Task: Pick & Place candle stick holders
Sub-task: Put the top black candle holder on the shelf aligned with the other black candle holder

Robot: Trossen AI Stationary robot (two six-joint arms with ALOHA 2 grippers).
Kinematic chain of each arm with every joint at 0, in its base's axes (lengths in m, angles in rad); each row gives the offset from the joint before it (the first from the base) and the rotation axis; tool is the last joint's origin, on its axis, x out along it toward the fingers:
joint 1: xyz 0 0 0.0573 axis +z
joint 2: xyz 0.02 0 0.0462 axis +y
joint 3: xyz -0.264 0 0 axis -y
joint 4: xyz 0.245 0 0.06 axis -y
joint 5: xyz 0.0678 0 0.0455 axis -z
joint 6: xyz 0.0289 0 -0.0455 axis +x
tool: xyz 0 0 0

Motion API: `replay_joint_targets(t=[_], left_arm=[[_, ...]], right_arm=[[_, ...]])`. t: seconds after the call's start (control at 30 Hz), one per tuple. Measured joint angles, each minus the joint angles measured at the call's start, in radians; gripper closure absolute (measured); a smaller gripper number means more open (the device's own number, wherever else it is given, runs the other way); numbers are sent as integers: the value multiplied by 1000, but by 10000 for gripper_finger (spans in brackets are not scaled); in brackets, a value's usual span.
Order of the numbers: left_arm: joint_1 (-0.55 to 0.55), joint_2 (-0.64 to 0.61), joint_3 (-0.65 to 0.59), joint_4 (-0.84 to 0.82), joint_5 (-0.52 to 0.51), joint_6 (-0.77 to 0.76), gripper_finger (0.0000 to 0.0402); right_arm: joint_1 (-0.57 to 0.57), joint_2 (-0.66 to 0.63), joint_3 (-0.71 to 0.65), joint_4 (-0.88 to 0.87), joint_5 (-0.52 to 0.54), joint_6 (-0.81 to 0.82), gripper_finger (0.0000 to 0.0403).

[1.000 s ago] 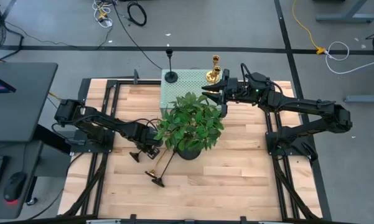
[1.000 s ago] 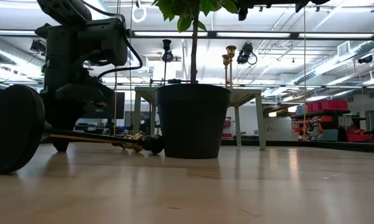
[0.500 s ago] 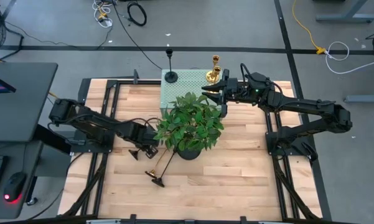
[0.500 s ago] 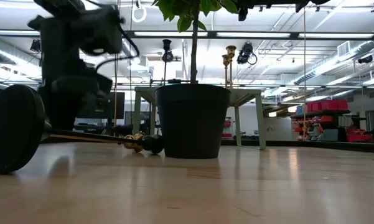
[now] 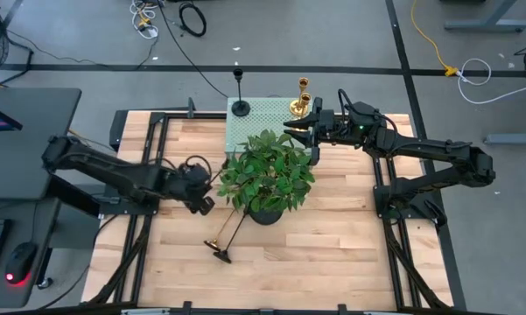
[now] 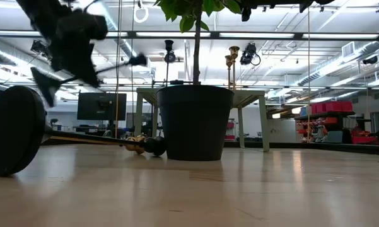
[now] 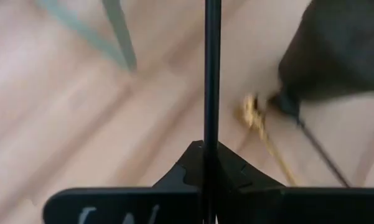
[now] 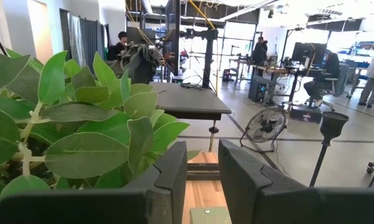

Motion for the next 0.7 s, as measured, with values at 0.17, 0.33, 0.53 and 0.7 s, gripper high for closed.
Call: replay_joint_targets(t=[0.17,0.33,0.53,0.7], left_arm=[[11,-68,1,121,-160,216,394],[45,-99,1,250,-242,385,394],[114,-102,2,330,-299,527,394],[193,-102,2,451,-272,657,394]], right_arm=[[0,0,0,0,0,0,311],[0,0,0,0,0,0,311],[0,0,0,-5,0,-2,311],[0,0,0,-5,0,-2,311]])
